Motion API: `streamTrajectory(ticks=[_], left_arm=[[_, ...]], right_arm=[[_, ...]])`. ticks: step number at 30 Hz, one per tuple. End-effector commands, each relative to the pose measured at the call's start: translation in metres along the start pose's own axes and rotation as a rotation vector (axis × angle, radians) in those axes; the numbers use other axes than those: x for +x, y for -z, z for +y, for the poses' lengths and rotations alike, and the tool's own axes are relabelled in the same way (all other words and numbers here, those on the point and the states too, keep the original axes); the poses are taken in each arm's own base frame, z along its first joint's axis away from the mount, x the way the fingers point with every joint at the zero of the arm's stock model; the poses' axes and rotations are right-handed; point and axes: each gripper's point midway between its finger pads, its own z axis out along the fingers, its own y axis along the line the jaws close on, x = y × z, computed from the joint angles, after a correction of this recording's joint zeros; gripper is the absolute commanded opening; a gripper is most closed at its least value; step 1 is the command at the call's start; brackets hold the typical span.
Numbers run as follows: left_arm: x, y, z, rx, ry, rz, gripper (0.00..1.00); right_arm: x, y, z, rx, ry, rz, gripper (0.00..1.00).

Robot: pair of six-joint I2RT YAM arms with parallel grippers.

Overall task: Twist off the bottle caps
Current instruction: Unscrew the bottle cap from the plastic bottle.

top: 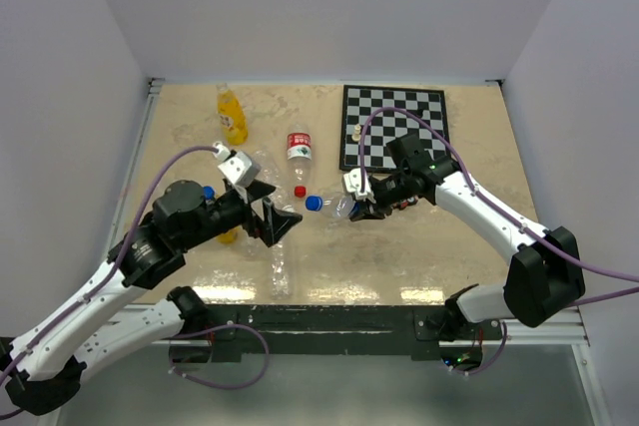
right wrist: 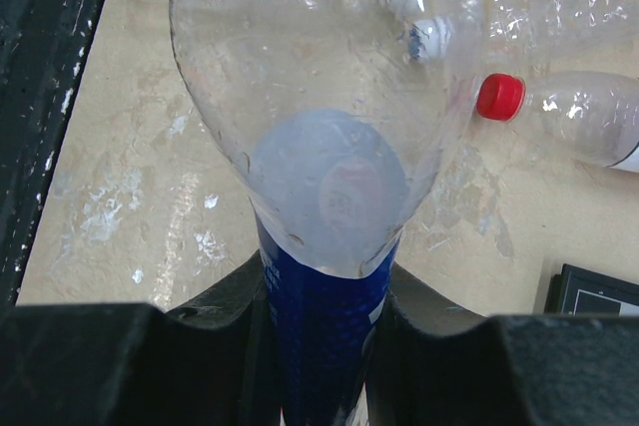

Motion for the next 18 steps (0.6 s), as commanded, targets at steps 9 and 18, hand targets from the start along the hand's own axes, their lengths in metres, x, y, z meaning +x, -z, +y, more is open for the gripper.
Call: streamTrajectory(ticks=[9, 18], left_arm=[[0.034, -0.014, -0.008, 0.282, -0.74, -0.055, 0.98], [0.034, -0.043, -0.011, 0.337, -0.823, -0.05, 0.94]], right_arm=[[-0.011, 0.003, -0.002, -0.001, 0.035, -0.034, 0.0], [-0.011, 0.003, -0.002, -0.004, 0.035, -0.036, 0.0]])
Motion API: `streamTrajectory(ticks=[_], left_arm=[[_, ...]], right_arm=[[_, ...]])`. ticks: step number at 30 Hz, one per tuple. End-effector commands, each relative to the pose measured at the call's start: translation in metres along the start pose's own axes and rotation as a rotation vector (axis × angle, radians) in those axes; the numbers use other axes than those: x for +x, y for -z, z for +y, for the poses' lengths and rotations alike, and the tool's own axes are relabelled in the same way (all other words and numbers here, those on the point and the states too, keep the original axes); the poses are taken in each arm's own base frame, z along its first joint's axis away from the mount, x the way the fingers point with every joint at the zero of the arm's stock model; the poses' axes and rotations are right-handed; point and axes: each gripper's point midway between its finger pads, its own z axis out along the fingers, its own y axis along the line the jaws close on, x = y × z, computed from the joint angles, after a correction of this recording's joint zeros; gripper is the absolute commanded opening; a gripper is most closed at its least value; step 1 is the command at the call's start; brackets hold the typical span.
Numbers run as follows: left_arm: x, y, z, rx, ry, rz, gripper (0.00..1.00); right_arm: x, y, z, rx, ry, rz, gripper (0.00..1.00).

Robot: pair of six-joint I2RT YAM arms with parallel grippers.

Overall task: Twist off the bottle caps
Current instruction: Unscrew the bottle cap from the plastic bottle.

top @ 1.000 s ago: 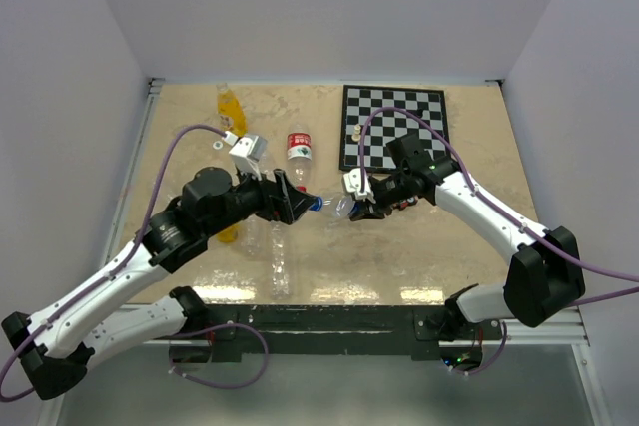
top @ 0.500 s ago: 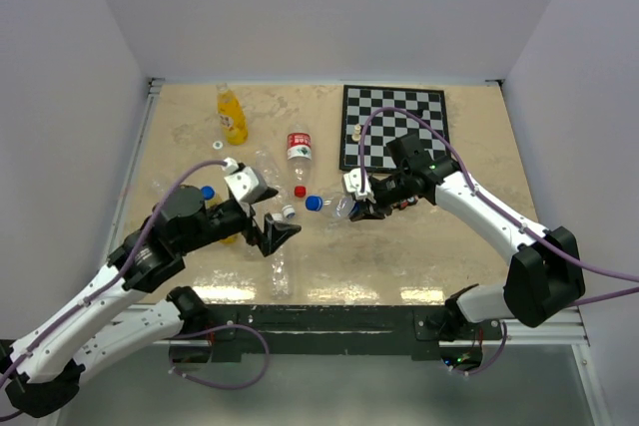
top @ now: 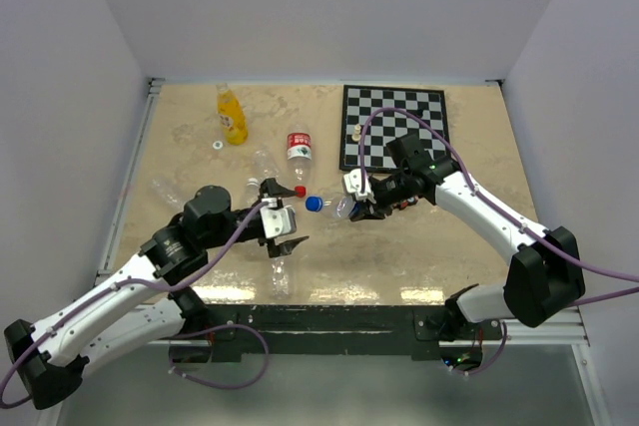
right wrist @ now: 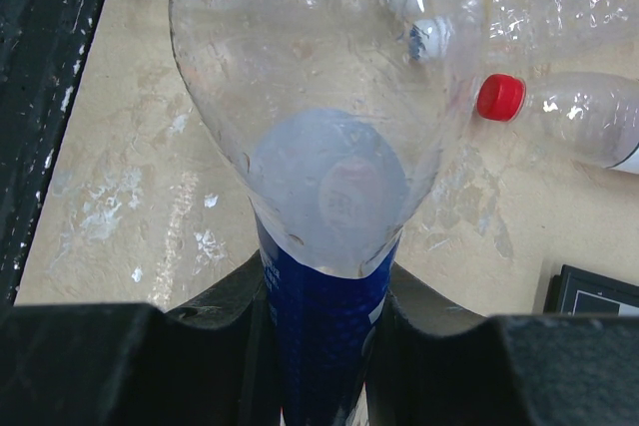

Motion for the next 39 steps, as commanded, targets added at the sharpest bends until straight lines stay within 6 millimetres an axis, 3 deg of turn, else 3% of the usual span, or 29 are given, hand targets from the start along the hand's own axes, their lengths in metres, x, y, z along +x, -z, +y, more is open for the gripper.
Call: streamTrajectory(ticks=[1, 9, 29, 36, 38, 39], left_arm=[[-0.023, -0.015, 0.011, 0.022, -0.108, -0.07, 0.92], [-0.032, -0.024, 0.019, 0.005, -0.09, -0.098, 0.71], [-0.045, -0.024, 0.033, -0.078, -0.033, -0.16, 0.49], [-0.035, -0.03, 0.028, -0.043, 0.012, -0.111, 0.26], [-0.04, -0.03, 0.029, -0.043, 0.043, -0.121, 0.12], [-0.036, -0.029, 0.024, -0.03, 0.083, -0.098, 0.0]], right_arm=[[-0.011, 0.003, -0.002, -0.001, 0.031, -0.036, 0.0], [-0.013, 0.003, -0.001, -0.005, 0.035, -0.042, 0.0], [-0.012, 0.003, -0.001, -0.007, 0.03, -0.042, 0.0], [-0.013, 0.003, -0.001, -0.006, 0.033, -0.043, 0.0], [-0.012, 0.003, -0.001, -0.008, 0.031, -0.042, 0.0], [-0.013, 0.002, 0.0, -0.009, 0.032, -0.042, 0.0]])
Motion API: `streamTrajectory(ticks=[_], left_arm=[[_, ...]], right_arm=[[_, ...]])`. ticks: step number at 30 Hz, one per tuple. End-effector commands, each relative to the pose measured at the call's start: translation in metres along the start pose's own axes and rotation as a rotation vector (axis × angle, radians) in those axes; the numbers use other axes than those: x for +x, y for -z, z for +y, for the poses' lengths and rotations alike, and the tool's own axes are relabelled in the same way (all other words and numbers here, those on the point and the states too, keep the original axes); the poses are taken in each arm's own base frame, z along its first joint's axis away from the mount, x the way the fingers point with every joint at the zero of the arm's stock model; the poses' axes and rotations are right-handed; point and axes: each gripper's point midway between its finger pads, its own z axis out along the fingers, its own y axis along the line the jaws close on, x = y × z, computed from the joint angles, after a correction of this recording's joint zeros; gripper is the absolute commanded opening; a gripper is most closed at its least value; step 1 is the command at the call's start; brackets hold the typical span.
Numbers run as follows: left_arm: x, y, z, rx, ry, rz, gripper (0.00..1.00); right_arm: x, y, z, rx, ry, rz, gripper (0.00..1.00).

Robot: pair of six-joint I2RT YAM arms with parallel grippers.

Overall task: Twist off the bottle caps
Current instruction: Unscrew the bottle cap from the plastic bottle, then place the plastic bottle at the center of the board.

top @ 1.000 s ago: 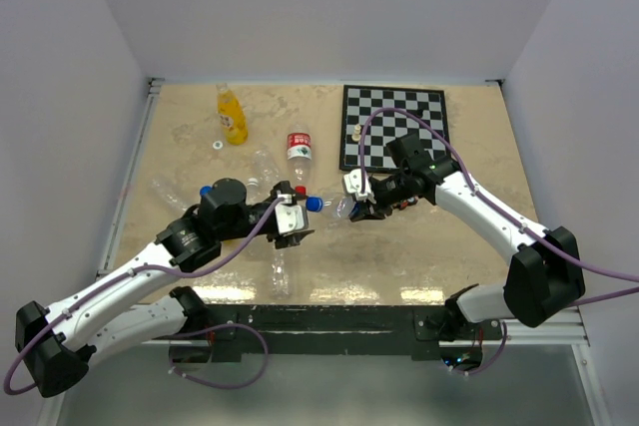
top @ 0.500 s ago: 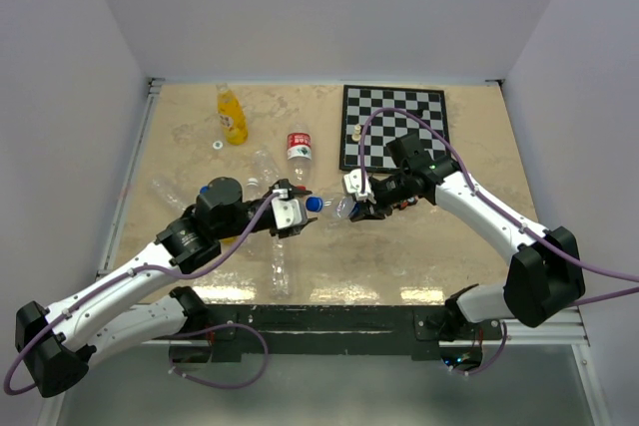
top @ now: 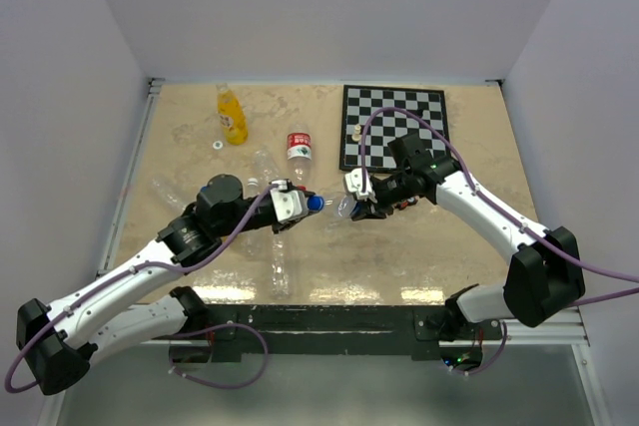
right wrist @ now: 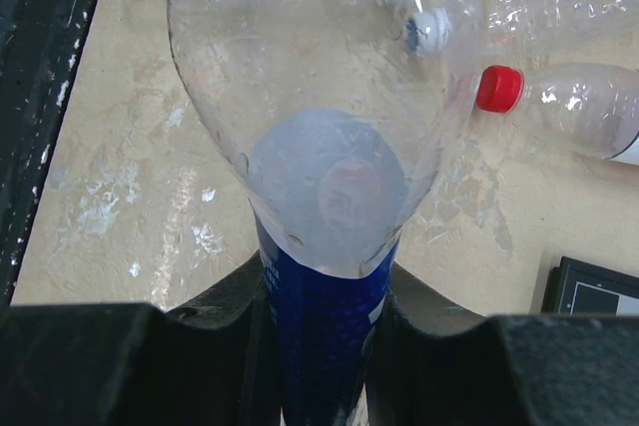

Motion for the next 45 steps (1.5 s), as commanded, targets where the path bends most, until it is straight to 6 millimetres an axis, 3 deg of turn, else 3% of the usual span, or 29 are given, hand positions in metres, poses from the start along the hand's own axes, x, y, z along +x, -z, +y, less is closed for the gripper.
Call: streamTrajectory(ticks=[1, 4, 5, 8, 11, 21, 28, 31, 35, 38, 45], left_arm=[[-0.026, 0.002, 0.007, -0.02, 0.112, -0.037, 0.0], [-0.039, 0.007, 0.011, -0.077, 0.326, -0.055, 0.0], [-0.042, 0.009, 0.014, -0.118, 0.469, -0.063, 0.0], [-0.042, 0.011, 0.024, -0.255, 0.855, -0.036, 0.0], [-0.027, 0.008, 0.023, -0.329, 1.029, 0.068, 0.0], [-0.023, 0.011, 0.033, -0.392, 1.002, 0.039, 0.03], [-0.03, 0.025, 0.031, -0.355, 0.852, 0.033, 0.74], [-0.029, 0.034, 0.026, -0.324, 0.747, 0.05, 0.9], [-0.027, 0.042, 0.011, -0.21, 0.556, 0.09, 0.96], [-0.017, 0.048, 0.015, -0.227, 0.45, 0.125, 1.0], [0.003, 0.041, 0.015, -0.243, 0.434, 0.164, 1.0]], right_arm=[[-0.015, 0.002, 0.0, -0.009, 0.034, -0.046, 0.0], [-0.015, 0.002, -0.001, -0.005, 0.036, -0.045, 0.0], [-0.014, 0.002, -0.001, -0.006, 0.034, -0.046, 0.0], [-0.014, 0.001, -0.001, -0.009, 0.033, -0.046, 0.0], [-0.012, -0.001, 0.0, -0.016, 0.028, -0.042, 0.0], [-0.01, -0.002, -0.001, -0.011, 0.021, -0.033, 0.0], [-0.011, -0.002, -0.001, -0.012, 0.024, -0.034, 0.0], [-0.012, -0.002, -0.001, -0.012, 0.025, -0.036, 0.0], [-0.012, -0.002, -0.001, -0.013, 0.025, -0.037, 0.0], [-0.011, -0.002, 0.0, -0.015, 0.023, -0.036, 0.0], [-0.01, -0.002, -0.001, -0.014, 0.02, -0.032, 0.0]])
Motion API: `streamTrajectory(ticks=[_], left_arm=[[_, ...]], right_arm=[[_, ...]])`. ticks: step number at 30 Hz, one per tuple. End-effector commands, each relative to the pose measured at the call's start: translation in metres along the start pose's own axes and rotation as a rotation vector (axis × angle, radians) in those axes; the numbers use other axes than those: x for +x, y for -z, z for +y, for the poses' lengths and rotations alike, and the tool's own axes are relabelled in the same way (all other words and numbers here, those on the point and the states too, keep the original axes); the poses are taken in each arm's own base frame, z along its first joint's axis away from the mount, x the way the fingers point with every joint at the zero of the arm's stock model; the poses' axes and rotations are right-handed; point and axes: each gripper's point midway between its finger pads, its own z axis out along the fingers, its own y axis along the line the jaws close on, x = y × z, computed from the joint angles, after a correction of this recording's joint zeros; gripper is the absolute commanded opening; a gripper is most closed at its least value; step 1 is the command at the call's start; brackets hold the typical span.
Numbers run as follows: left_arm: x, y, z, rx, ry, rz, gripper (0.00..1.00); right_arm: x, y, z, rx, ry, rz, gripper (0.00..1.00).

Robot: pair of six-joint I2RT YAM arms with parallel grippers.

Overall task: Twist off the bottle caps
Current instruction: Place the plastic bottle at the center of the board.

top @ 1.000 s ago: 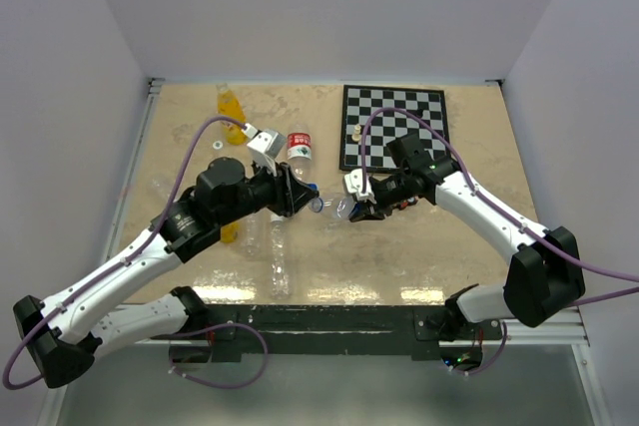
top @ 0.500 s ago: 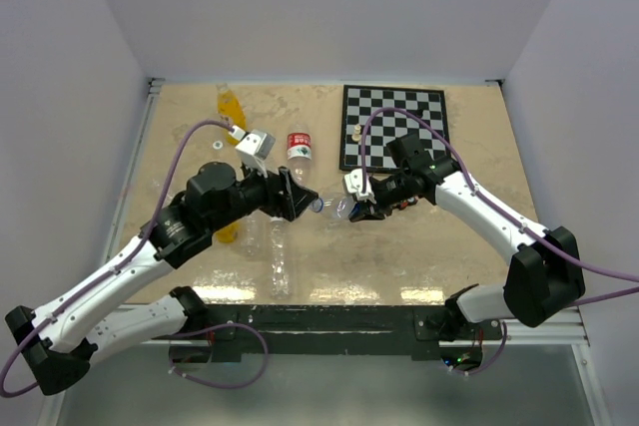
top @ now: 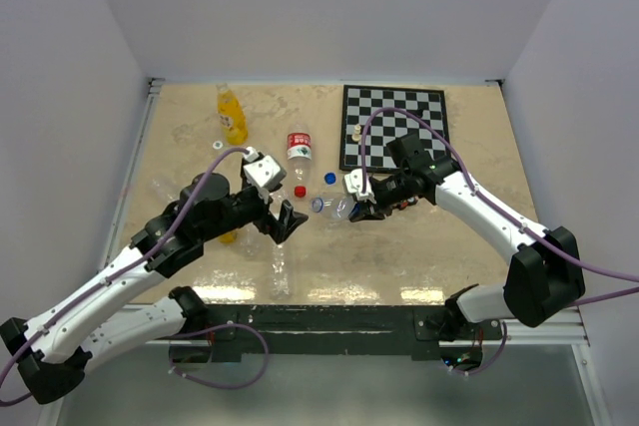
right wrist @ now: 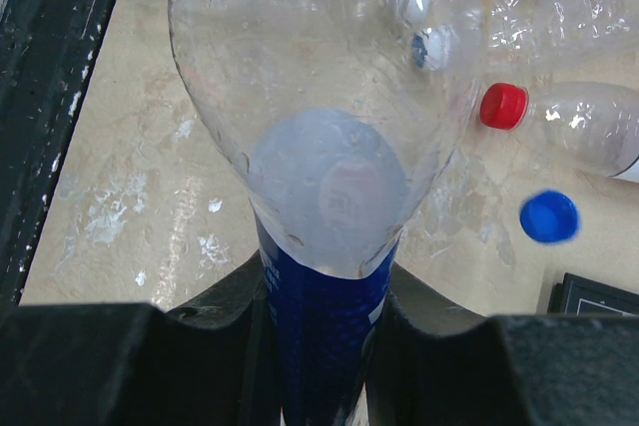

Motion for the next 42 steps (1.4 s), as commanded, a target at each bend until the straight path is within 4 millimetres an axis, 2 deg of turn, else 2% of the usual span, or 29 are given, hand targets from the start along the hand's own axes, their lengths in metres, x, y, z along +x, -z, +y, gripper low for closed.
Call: streamTrajectory(ticks=[1, 14, 21, 27, 30, 37, 42], left_arm=[[0.01, -0.005, 0.004, -0.003, -0.063, 0.016, 1.0], [-0.006, 0.004, -0.007, 0.044, -0.015, -0.108, 1.0], [-0.013, 0.006, -0.027, 0.153, 0.235, -0.331, 1.0], [-0.01, -0.012, -0.023, 0.151, 0.366, -0.398, 1.0], [-0.02, -0.018, -0.026, 0.188, 0.366, -0.455, 1.0], [-0.017, -0.052, -0.022, 0.171, 0.35, -0.408, 0.98], [-0.014, -0.063, -0.015, 0.133, 0.355, -0.39, 0.88]], right_arm=[[-0.006, 0.0, -0.003, 0.0, 0.019, -0.013, 0.0], [-0.009, 0.0, -0.003, -0.005, 0.011, -0.027, 0.0], [-0.019, -0.008, -0.004, -0.021, -0.072, -0.1, 0.0], [-0.025, -0.011, -0.004, -0.033, -0.133, -0.145, 0.0], [-0.027, -0.012, -0.003, -0.039, -0.154, -0.16, 0.0], [-0.026, -0.013, -0.003, -0.042, -0.164, -0.162, 0.0], [-0.026, -0.014, -0.004, -0.039, -0.163, -0.16, 0.0]])
